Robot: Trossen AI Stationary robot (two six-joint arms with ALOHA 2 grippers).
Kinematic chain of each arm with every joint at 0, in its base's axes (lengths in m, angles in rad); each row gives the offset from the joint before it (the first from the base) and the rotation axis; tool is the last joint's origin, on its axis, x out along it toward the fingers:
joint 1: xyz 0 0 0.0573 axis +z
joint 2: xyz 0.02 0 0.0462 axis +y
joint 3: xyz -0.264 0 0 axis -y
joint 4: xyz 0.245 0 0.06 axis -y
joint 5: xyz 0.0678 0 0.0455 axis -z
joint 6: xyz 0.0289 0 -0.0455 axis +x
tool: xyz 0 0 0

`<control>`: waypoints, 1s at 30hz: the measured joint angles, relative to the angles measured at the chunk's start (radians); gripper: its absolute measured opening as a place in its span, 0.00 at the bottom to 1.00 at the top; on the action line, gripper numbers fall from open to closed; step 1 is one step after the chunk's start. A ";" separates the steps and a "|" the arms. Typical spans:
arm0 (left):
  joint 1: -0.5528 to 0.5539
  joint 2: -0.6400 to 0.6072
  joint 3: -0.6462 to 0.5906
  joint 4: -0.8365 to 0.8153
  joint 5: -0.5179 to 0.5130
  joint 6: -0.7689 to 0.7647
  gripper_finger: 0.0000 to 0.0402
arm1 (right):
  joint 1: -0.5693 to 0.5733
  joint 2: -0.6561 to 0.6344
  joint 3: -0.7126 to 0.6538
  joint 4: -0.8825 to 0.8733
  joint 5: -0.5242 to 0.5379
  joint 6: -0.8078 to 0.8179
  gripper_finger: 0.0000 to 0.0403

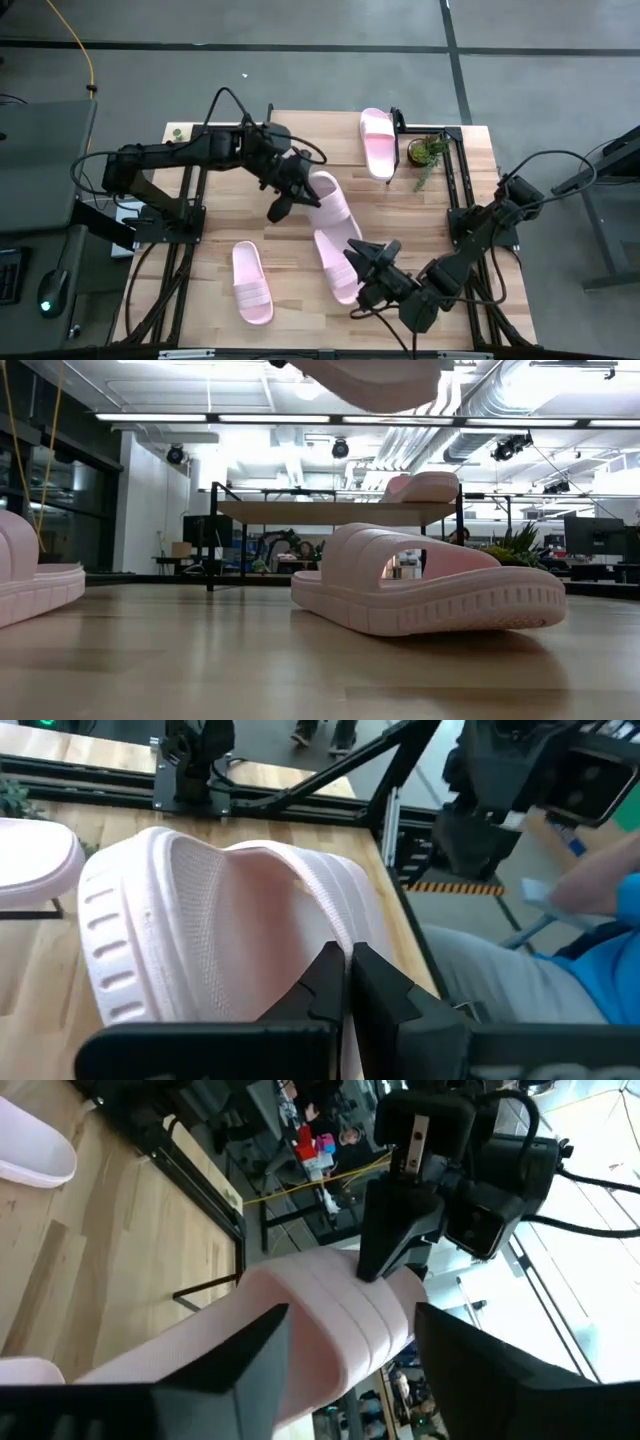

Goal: Pick and place slides into the shelf
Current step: Put the pink slide on the shelf

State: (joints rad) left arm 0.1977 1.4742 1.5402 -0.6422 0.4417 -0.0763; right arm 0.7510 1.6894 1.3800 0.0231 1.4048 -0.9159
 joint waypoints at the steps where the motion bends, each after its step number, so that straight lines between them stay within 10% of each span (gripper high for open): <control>1: -0.001 0.000 0.000 0.007 0.005 -0.003 0.00 | -0.004 0.000 0.000 -0.001 0.000 0.005 0.54; 30: -0.115 0.019 0.000 0.096 0.010 -0.020 0.00 | -0.058 0.026 0.000 0.026 0.009 0.006 0.65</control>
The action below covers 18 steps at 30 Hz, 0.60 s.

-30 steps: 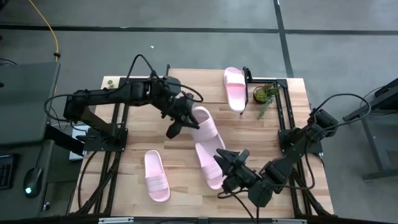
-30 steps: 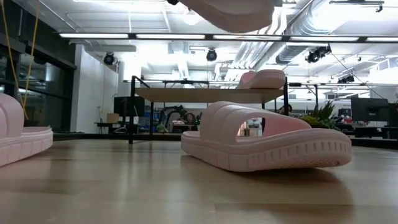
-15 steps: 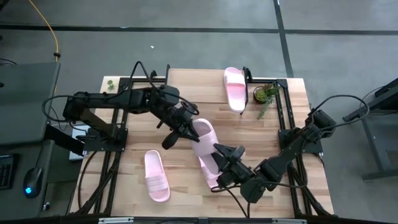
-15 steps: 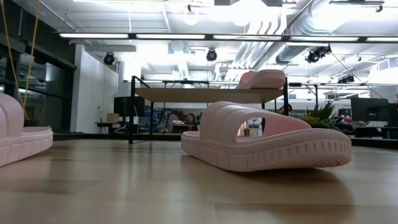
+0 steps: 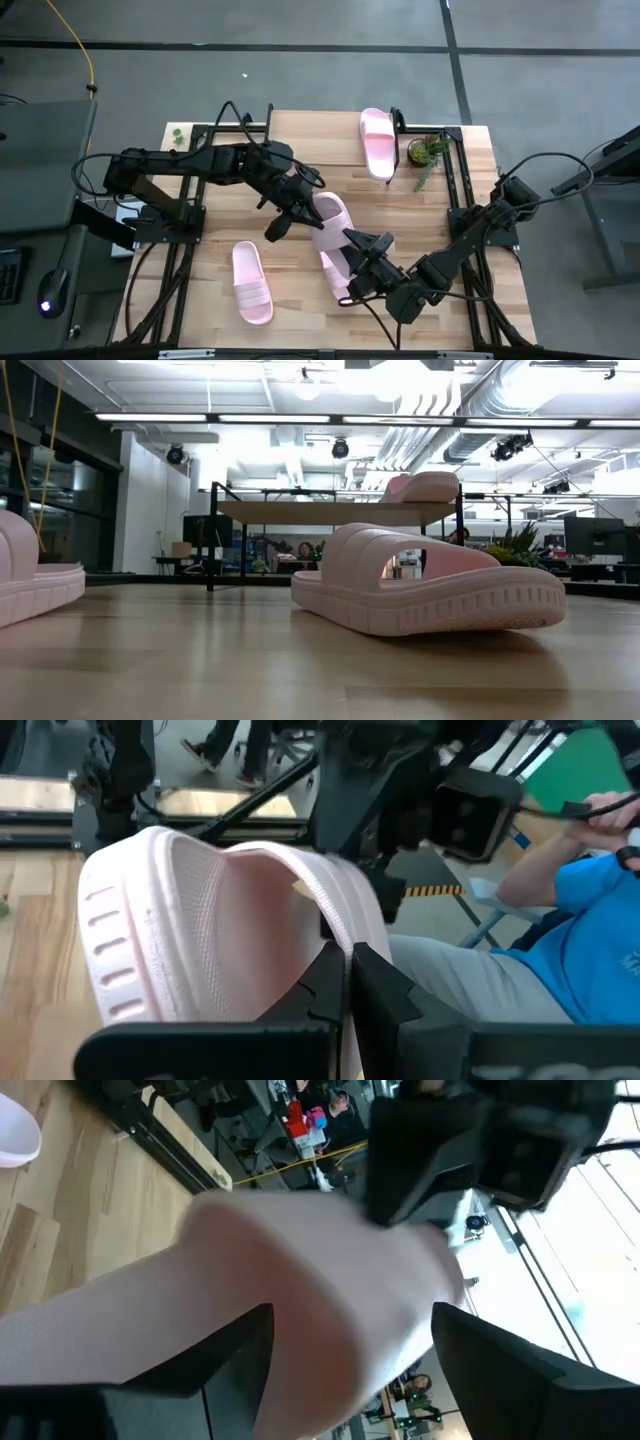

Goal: Pick and place slides into the shelf
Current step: Put the pink slide on the shelf

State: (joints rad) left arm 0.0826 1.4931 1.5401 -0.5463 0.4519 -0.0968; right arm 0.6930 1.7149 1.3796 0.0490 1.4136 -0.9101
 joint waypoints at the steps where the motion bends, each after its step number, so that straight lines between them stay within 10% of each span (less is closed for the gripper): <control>1: 0.000 0.004 -0.001 -0.008 -0.001 -0.005 0.00 | 0.000 0.000 0.000 0.010 0.000 -0.003 0.65; 18: 0.002 0.055 0.000 0.050 0.029 -0.013 0.00 | -0.013 -0.001 -0.001 0.045 0.027 0.007 0.62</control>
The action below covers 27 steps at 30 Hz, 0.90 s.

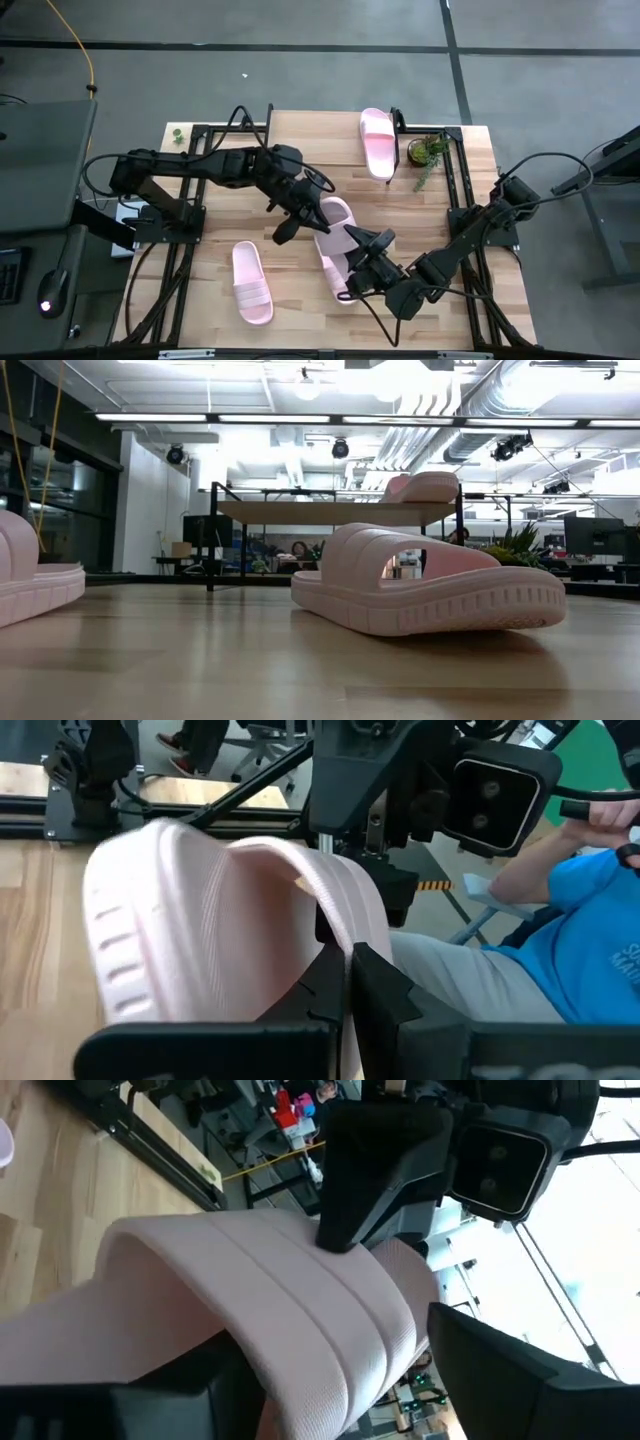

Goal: Pick and place slides into the shelf
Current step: Put the pink slide on the shelf

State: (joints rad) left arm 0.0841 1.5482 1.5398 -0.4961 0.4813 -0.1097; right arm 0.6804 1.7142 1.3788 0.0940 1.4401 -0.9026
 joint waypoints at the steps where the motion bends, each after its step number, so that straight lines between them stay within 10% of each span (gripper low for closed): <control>1: 0.001 0.000 0.000 -0.001 0.000 0.000 0.00 | 0.000 0.000 0.000 0.000 -0.001 0.007 0.59; 14: 0.001 0.004 0.000 0.003 -0.002 0.004 0.00 | 0.000 0.000 0.000 0.000 0.001 0.058 0.04; 27: 0.000 0.004 0.000 -0.005 -0.084 0.036 0.02 | 0.000 0.000 0.000 0.001 0.017 0.093 0.01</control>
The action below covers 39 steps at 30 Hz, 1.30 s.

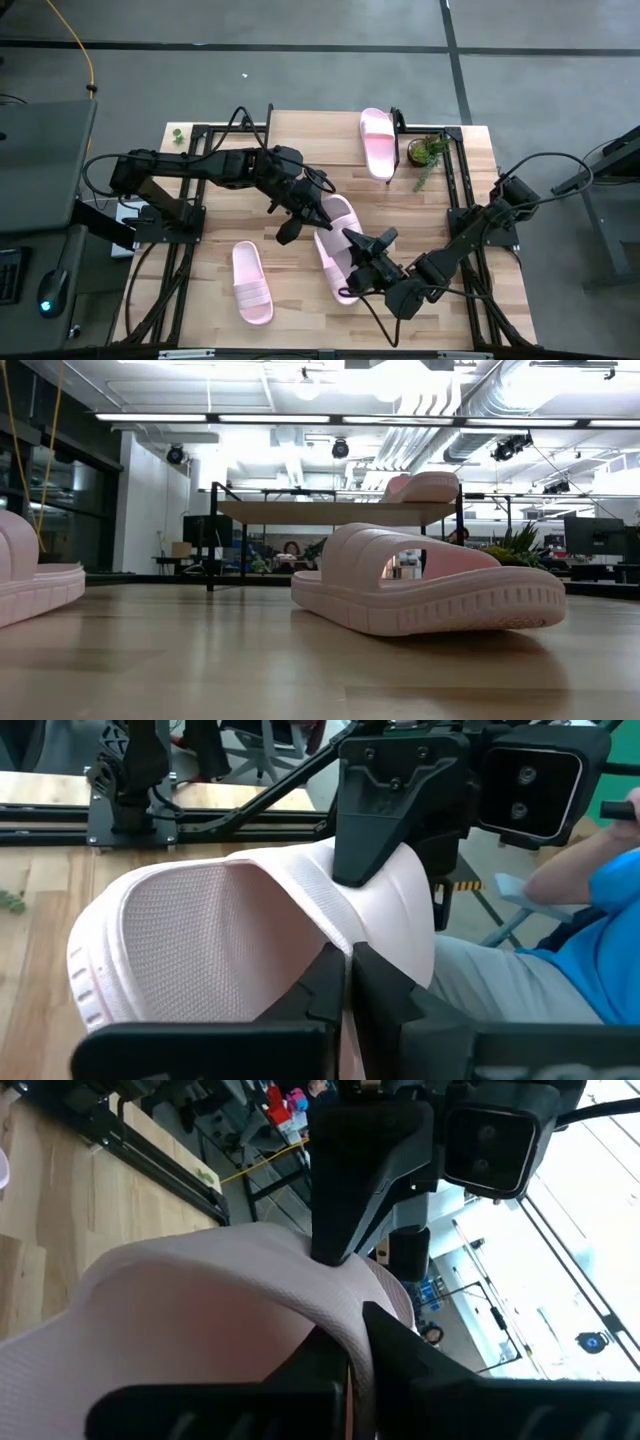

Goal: Pick and place slides into the shelf
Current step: Put the pink slide on the shelf

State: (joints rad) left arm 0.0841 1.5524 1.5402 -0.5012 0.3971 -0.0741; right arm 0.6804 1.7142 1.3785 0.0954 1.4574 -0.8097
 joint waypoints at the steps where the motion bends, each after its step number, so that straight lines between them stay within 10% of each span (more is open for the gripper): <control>1: 0.000 0.000 0.000 -0.001 -0.003 0.001 0.04 | 0.000 0.000 0.000 0.000 -0.002 0.000 0.01; 16: 0.000 -0.038 0.000 -0.004 -0.188 0.098 0.40 | -0.006 0.000 0.000 0.019 0.054 0.056 0.00; 26: -0.021 -0.110 0.000 -0.095 -0.221 0.175 0.35 | -0.047 -0.051 0.000 -0.026 -0.040 0.189 0.00; 39: -0.108 -0.148 0.000 -0.199 -0.346 0.238 0.26 | -0.233 -0.232 0.000 -0.577 -0.209 0.680 0.00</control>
State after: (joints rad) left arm -0.0238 1.4042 1.5398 -0.7000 0.0513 0.1637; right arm 0.4469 1.4819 1.3788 -0.4815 1.2489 -0.1301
